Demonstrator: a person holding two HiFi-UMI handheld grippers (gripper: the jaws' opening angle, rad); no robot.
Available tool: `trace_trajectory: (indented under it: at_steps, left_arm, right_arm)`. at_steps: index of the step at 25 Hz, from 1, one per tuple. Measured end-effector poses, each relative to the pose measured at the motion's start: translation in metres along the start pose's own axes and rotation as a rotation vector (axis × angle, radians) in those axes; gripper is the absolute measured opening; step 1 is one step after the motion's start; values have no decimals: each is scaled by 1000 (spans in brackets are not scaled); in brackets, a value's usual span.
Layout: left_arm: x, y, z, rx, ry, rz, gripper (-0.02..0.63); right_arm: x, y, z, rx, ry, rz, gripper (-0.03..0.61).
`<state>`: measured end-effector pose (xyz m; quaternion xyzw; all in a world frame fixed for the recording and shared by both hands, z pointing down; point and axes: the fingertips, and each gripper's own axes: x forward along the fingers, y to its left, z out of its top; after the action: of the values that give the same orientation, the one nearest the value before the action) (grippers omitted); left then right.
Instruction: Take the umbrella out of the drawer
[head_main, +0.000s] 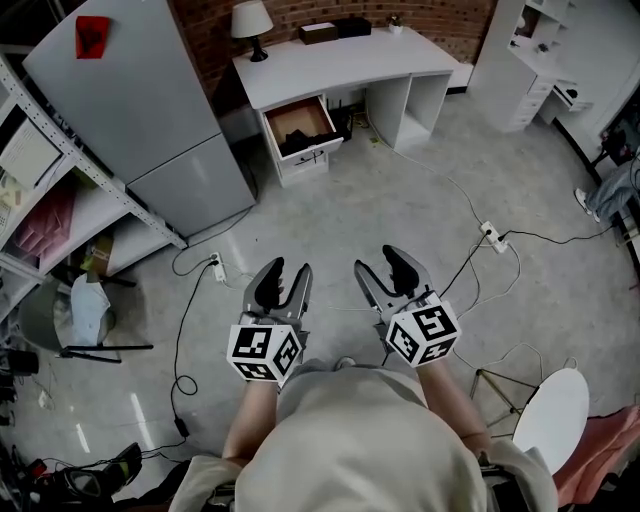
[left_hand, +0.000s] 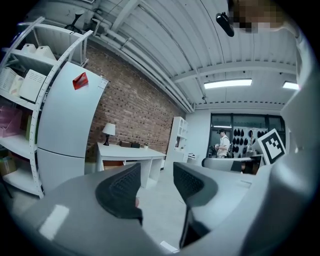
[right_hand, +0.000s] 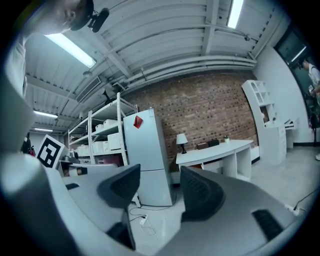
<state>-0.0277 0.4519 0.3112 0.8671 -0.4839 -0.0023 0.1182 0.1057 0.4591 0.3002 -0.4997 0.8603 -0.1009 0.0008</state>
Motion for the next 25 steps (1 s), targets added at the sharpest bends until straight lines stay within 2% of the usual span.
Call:
trace_trajectory:
  at_steps: [2,5,9,17,25]
  left_arm:
    - [3,-1,-2,-8,4,-1,220]
    - [7,-2,-3,-12,7,1,273]
    - [11,1,-2,-22,4,14,304]
    - [39,25,0,-29,-5,20,318]
    - [108,76,8,-33,-1,9,318]
  right_arm:
    - [1,-4,0,6,-4,-1,286]
    - [2,-11,0,32,4,-3,315]
    - [8,-17,-2,55,11,0,378]
    - [40,-31,-2,31,-5,-3,385]
    - [113,-70,1,46,11,-22,383]
